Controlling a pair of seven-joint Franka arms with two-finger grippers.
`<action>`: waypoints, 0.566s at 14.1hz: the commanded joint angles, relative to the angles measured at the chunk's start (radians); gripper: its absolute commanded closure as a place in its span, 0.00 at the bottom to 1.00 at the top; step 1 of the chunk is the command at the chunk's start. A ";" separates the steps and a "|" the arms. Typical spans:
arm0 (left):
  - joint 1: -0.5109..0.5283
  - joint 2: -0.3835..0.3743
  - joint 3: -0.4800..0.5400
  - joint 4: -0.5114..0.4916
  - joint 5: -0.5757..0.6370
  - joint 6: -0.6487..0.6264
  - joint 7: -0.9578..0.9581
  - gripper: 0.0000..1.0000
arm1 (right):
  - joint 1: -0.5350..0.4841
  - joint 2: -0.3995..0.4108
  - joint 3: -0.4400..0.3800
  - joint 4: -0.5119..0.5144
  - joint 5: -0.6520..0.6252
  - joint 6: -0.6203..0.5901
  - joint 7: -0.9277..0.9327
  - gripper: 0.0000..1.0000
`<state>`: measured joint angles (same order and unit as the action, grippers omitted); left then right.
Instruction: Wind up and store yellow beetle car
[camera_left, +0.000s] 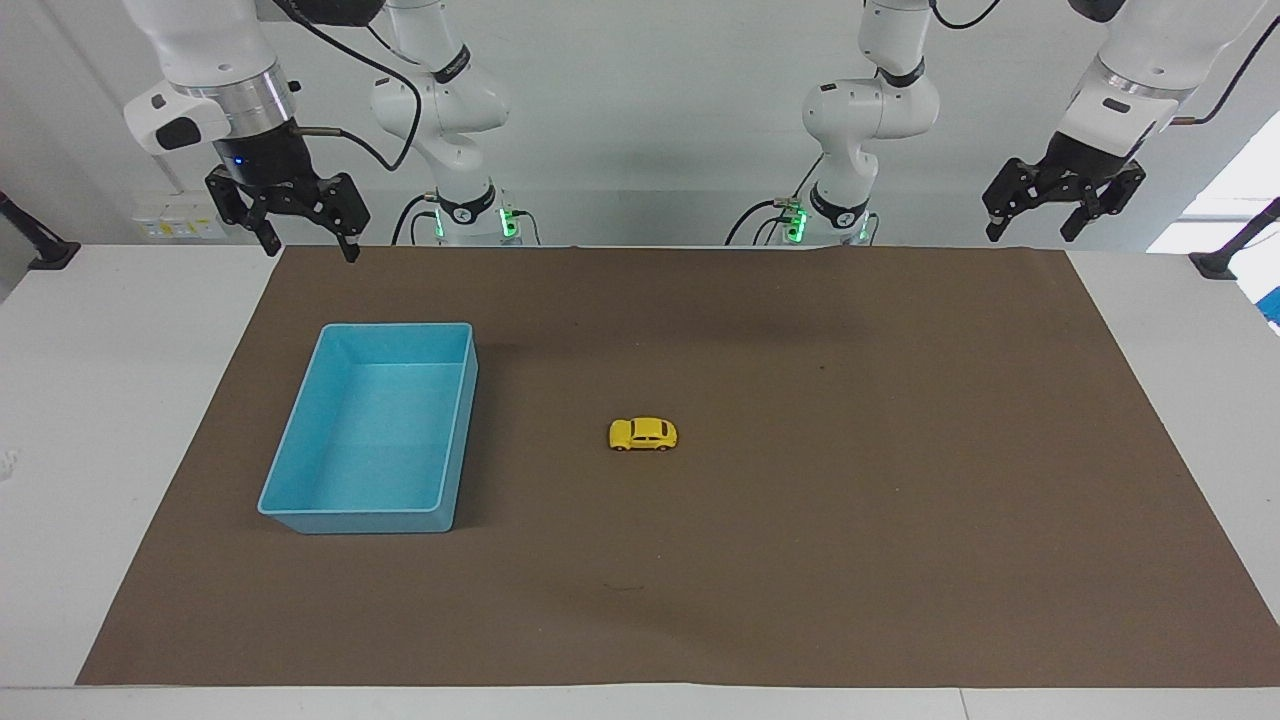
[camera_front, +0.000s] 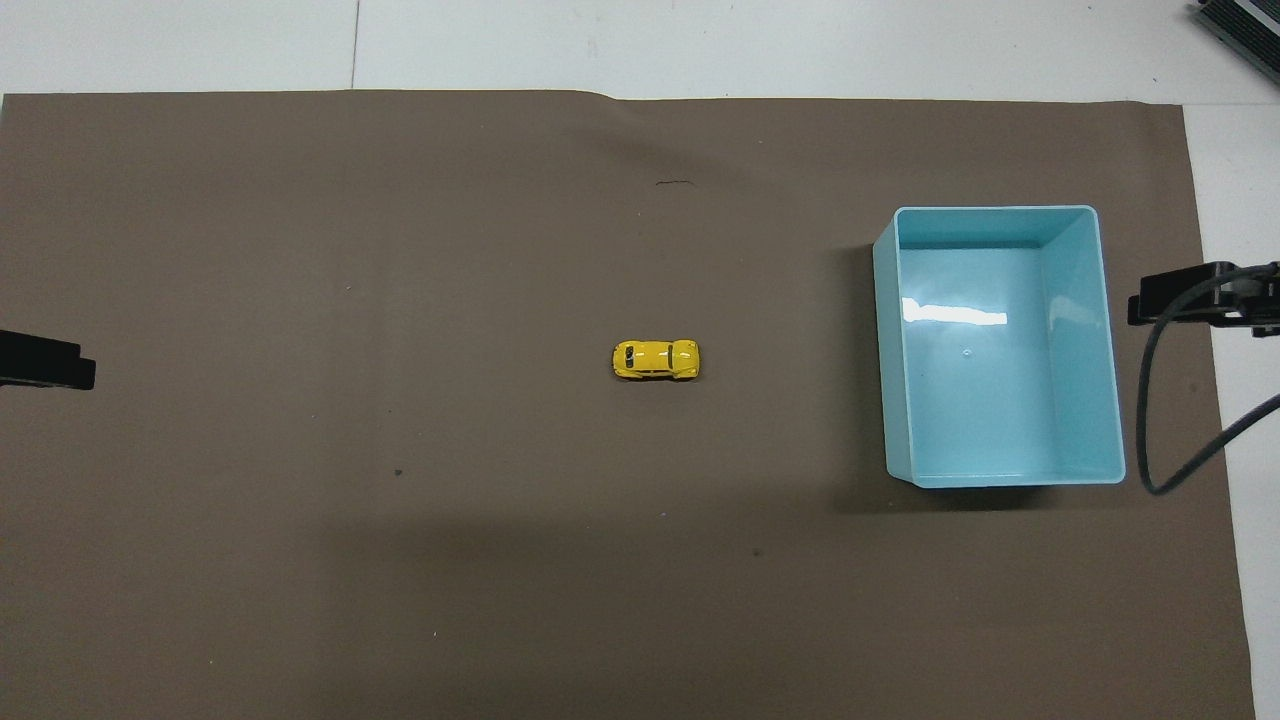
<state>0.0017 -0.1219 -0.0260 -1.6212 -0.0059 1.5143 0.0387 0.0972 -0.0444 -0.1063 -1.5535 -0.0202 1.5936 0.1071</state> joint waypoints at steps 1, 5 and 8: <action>-0.022 -0.010 0.014 0.004 -0.009 -0.019 -0.008 0.00 | -0.008 -0.012 -0.003 -0.010 0.011 0.008 -0.029 0.00; -0.016 -0.010 0.015 0.006 -0.009 -0.023 -0.011 0.00 | -0.010 -0.012 -0.003 -0.010 0.011 0.009 -0.029 0.00; -0.022 -0.010 0.014 0.006 -0.009 -0.025 -0.013 0.00 | -0.008 -0.012 -0.003 -0.010 0.011 0.009 -0.029 0.00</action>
<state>0.0008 -0.1219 -0.0252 -1.6212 -0.0059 1.5141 0.0387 0.0972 -0.0445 -0.1064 -1.5535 -0.0202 1.5936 0.1071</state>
